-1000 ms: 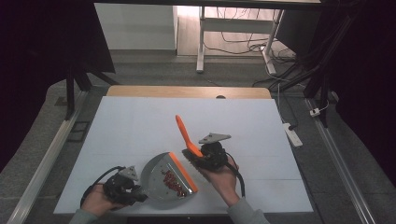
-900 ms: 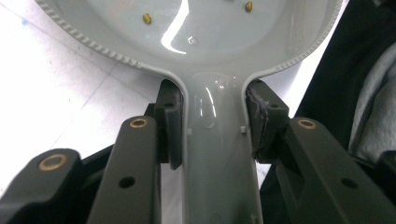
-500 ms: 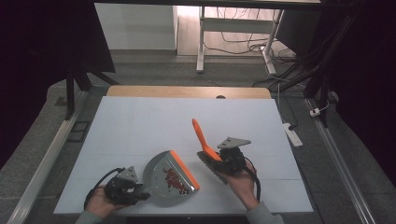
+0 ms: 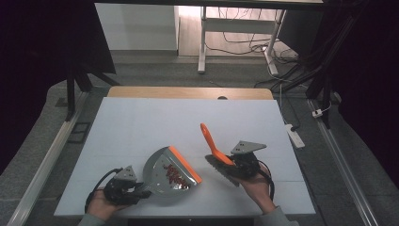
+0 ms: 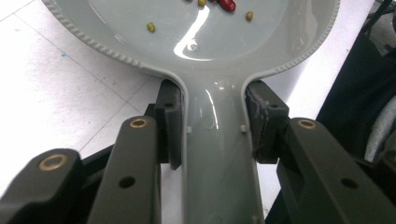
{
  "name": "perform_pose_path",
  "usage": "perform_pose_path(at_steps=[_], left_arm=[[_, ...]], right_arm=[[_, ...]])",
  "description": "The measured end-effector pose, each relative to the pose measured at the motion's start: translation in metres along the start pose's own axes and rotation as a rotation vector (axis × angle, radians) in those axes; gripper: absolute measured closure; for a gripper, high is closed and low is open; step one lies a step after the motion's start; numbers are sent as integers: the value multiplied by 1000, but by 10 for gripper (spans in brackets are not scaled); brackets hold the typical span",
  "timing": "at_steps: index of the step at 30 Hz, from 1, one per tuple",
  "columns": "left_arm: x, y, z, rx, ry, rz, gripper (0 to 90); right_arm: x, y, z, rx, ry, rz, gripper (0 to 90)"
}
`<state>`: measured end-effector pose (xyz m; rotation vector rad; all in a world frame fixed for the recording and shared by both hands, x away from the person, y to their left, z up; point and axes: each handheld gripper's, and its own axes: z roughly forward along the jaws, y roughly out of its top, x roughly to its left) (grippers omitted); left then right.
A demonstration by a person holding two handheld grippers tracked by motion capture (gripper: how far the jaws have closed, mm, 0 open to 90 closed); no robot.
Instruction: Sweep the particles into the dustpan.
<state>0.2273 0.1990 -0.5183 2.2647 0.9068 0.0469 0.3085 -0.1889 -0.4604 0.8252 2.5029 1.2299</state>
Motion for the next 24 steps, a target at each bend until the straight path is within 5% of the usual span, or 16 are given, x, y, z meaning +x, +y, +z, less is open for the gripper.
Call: perform_pose_path(at_steps=[24], left_arm=[[4, 0, -9, -85, 58, -143, 617]], right_arm=[[-11, -8, -22, -18, 32, -20, 708]])
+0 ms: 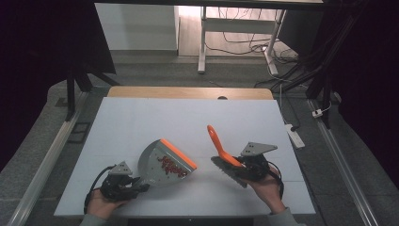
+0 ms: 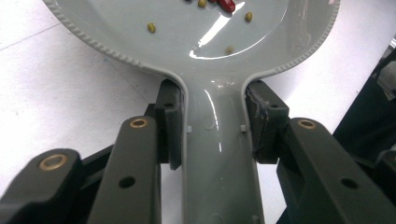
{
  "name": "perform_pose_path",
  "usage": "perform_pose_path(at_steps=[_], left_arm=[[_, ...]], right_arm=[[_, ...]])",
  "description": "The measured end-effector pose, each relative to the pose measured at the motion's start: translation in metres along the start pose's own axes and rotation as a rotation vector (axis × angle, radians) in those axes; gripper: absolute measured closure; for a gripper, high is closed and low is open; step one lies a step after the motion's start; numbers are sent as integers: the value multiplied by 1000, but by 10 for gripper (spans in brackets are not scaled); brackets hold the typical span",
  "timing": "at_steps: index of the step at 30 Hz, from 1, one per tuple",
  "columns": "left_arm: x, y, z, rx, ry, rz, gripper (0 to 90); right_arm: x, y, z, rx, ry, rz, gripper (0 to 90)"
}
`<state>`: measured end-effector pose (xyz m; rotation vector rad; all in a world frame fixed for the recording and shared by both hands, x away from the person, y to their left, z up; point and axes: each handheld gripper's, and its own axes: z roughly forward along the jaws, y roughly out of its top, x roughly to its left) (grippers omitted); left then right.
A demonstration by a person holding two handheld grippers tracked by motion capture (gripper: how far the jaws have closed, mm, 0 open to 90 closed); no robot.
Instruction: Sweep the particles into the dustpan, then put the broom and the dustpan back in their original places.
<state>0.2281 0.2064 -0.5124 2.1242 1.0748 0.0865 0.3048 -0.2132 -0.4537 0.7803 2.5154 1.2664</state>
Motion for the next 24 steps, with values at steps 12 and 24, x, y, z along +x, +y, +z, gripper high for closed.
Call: perform_pose_path(at_steps=[12, 24], left_arm=[[4, -1, -4, -26, 32, -45, 617], [8, -5, -8, -53, 74, -97, 617]], right_arm=[[-4, -3, -3, 8, 5, 6, 708], [-7, -5, -8, 23, 1, 28, 708]])
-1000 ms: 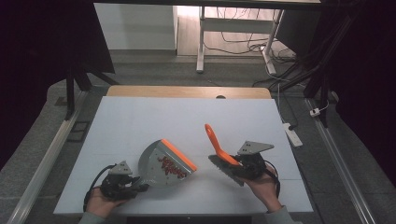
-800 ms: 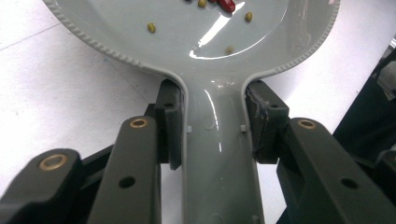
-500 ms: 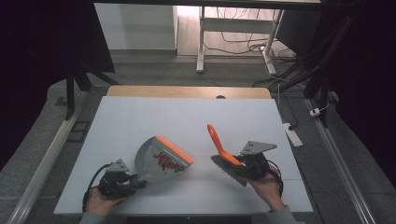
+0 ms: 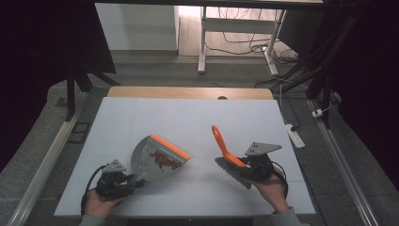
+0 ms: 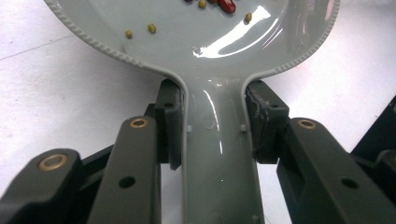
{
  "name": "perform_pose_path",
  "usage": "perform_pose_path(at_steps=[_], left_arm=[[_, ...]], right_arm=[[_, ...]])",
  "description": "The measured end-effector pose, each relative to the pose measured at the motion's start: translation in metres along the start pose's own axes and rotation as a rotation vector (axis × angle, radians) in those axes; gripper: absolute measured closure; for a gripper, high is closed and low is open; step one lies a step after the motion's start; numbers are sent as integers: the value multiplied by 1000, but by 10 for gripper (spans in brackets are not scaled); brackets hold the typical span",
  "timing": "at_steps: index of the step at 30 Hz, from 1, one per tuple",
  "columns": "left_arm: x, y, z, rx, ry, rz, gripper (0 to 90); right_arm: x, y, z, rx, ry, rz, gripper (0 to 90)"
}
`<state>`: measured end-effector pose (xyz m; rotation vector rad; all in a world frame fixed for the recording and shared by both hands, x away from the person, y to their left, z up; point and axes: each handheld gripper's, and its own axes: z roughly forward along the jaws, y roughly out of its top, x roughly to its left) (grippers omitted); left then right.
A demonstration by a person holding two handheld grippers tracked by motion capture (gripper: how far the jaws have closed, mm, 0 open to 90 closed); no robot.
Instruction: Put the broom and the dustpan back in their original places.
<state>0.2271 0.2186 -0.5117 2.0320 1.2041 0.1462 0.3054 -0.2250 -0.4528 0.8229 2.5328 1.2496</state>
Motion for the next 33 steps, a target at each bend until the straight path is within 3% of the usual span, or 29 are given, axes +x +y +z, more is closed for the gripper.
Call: perform_pose_path(at_steps=[13, 20, 33], left_arm=[[3, -6, -3, -19, 92, -84, 617], [2, -10, -6, -36, 156, -139, 617], [3, -13, -6, -74, 237, -229, 617]], right_arm=[[-6, -5, -2, 42, 2, 26, 708], [-8, -7, -5, 50, 20, 37, 708], [-9, -7, 0, 78, 45, 80, 708]])
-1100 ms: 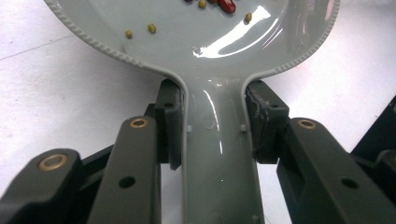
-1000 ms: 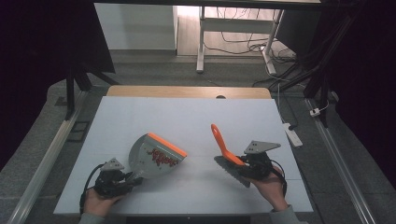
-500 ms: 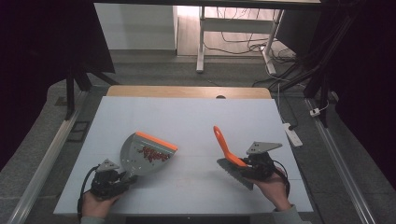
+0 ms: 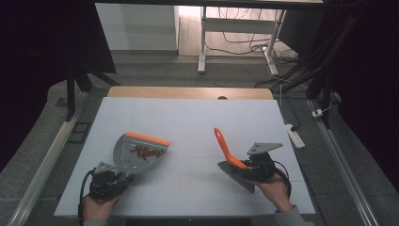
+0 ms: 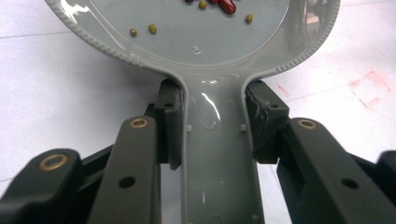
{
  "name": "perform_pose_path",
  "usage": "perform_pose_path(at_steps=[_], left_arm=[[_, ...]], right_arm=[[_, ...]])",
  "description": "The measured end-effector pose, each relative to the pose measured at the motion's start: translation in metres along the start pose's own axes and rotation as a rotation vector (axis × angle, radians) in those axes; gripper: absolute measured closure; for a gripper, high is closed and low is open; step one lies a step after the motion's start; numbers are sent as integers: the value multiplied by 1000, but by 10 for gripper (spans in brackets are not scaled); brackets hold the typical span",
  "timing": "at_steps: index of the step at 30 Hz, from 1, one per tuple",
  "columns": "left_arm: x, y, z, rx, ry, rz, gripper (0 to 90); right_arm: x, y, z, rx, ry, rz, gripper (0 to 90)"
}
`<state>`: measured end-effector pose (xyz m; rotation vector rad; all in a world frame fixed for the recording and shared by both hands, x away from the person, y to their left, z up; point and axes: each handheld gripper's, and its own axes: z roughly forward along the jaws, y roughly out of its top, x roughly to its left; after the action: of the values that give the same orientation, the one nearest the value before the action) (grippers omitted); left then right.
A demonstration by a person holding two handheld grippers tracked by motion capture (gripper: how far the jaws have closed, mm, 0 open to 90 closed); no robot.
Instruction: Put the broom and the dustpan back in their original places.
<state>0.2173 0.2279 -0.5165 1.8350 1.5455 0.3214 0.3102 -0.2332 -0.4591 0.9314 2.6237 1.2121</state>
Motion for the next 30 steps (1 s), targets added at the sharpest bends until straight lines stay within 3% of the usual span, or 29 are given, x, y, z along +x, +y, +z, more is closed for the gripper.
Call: perform_pose_path(at_steps=[12, 16, 18, 23, 30], left_arm=[[5, -1, 8, 7, 71, -84, 616], [8, -1, 13, 22, 75, -97, 616], [7, -1, 14, 29, 79, -104, 615], [6, -1, 19, 46, 86, -92, 613], [5, -1, 20, 42, 84, -97, 609]], right_arm=[[-12, -7, 11, 50, 40, 96, 708], [-23, -13, 23, 104, 12, 124, 708], [-29, -14, 22, 99, 3, 153, 707], [-37, -16, 23, 103, -17, 147, 694], [-49, -19, 29, 130, -39, 151, 590]])
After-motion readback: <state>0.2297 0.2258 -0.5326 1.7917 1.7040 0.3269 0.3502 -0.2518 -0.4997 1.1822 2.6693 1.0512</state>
